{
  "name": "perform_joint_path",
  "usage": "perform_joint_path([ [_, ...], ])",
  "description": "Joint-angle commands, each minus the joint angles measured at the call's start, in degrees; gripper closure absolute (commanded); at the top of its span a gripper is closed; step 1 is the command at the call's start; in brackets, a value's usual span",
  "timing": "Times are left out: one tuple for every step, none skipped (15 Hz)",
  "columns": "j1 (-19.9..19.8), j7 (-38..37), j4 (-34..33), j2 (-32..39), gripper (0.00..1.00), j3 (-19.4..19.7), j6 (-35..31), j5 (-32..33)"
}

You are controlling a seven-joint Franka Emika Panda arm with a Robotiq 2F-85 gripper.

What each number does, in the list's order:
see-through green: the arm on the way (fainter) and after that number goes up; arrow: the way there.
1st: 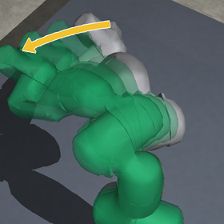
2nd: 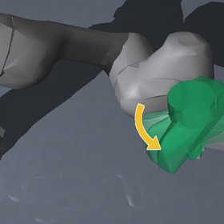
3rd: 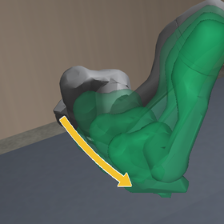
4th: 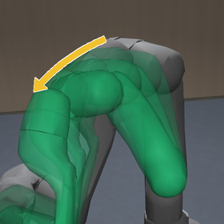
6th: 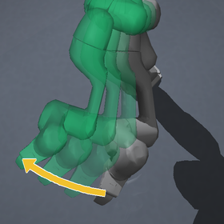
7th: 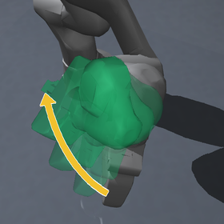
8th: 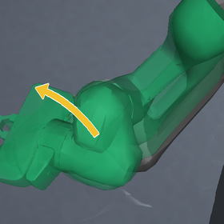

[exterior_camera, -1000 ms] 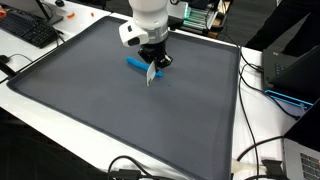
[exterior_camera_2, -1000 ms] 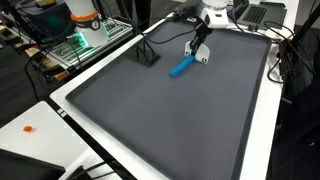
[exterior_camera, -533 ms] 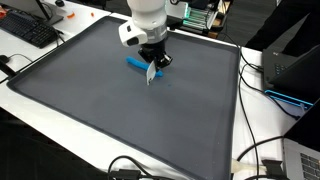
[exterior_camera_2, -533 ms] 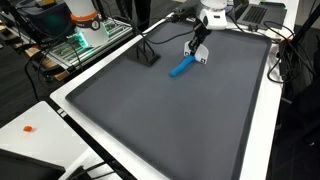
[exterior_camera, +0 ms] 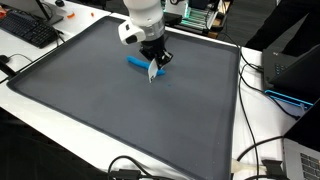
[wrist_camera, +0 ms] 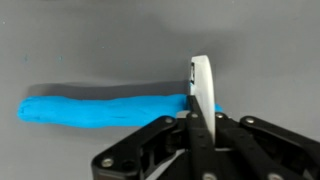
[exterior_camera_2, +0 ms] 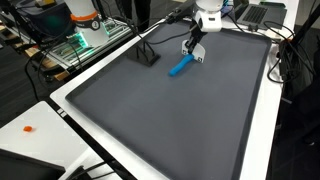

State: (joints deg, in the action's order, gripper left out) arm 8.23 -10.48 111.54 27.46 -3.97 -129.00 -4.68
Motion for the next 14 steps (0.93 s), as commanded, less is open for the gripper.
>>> perform_joint_path([
  [-1.37,3.16,2.96,-1.11,0.99,-1.53,1.08,-2.67],
  [-1.42,3.53,3.07,-1.15,0.99,-1.66,1.32,-2.95],
  [-1.44,3.83,3.21,-1.22,0.99,-1.76,1.47,-3.16],
  [-1.46,4.08,3.41,-1.34,0.99,-1.91,1.61,-3.39],
  [-1.49,4.35,3.58,-1.44,0.99,-2.07,1.77,-3.55],
  [-1.46,4.60,3.72,-1.51,0.99,-2.16,1.86,-3.65],
  [-1.61,5.06,3.80,-1.65,0.99,-2.45,1.94,-4.14],
  [-1.76,5.50,3.84,-1.87,0.99,-2.74,2.10,-4.61],
  [-1.80,5.74,3.86,-2.04,0.99,-2.88,2.23,-4.94],
  [-2.04,6.50,3.84,-2.21,0.99,-3.19,2.52,-5.74],
  [-2.20,6.96,3.79,-2.43,0.99,-3.37,2.93,-6.34],
  [-2.28,7.36,3.75,-2.61,0.99,-3.45,3.35,-6.69],
  [-2.32,7.69,3.76,-2.76,0.99,-3.51,3.79,-7.06],
  [-2.15,7.45,3.68,-3.04,0.99,-3.27,3.99,-6.80],
])
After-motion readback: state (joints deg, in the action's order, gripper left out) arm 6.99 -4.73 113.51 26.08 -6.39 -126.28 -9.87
